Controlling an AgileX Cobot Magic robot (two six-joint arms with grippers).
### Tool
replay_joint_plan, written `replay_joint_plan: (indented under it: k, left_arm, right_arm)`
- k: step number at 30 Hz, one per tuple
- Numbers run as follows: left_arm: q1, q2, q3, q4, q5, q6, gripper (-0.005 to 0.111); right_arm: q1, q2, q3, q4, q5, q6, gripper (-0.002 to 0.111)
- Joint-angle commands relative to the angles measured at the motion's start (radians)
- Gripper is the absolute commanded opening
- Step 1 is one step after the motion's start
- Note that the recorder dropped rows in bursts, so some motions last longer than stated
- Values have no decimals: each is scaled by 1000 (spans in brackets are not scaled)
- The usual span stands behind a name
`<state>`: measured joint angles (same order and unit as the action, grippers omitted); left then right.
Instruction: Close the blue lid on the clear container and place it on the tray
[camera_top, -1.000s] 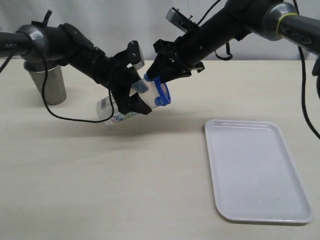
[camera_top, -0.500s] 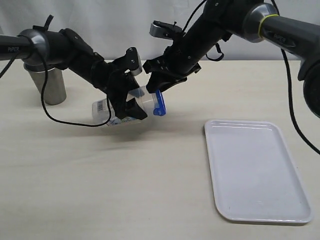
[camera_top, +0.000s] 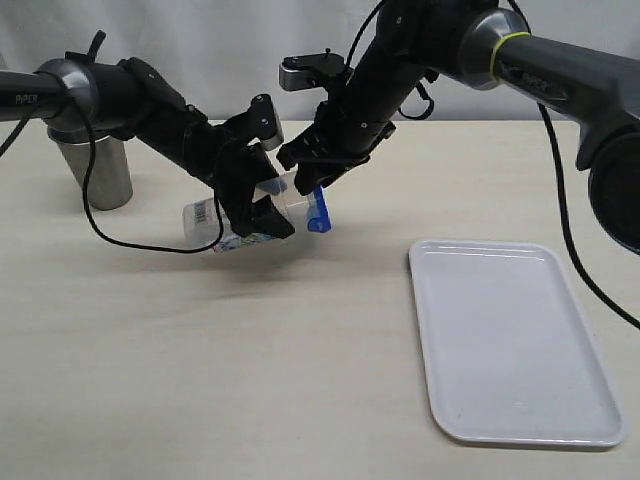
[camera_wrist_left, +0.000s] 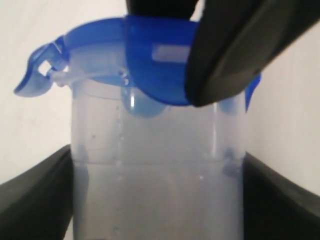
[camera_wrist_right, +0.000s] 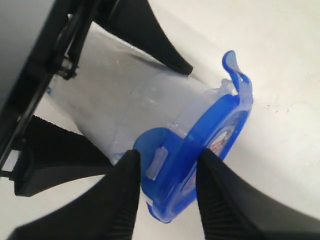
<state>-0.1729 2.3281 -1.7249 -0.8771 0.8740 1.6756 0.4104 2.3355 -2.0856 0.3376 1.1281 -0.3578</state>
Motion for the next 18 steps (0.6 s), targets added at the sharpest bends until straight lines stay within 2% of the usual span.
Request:
replay_joint_plan:
  k: [1, 6, 13, 18]
  left_arm:
    - [-12, -41, -21, -155, 32, -5, 0]
    - [-12, -41, -21, -84, 32, 5, 0]
    - [-12, -41, -21, 90, 2, 20, 0]
    - [-12, -41, -21, 117, 17, 90, 0]
  right_arm:
    - [3, 13, -23, 22, 21, -48, 21]
    - [-44, -42, -40, 66, 34, -105, 24]
    - [-107, -96, -40, 149, 93, -314, 51]
    - [-126, -103, -40, 148, 93, -399, 53]
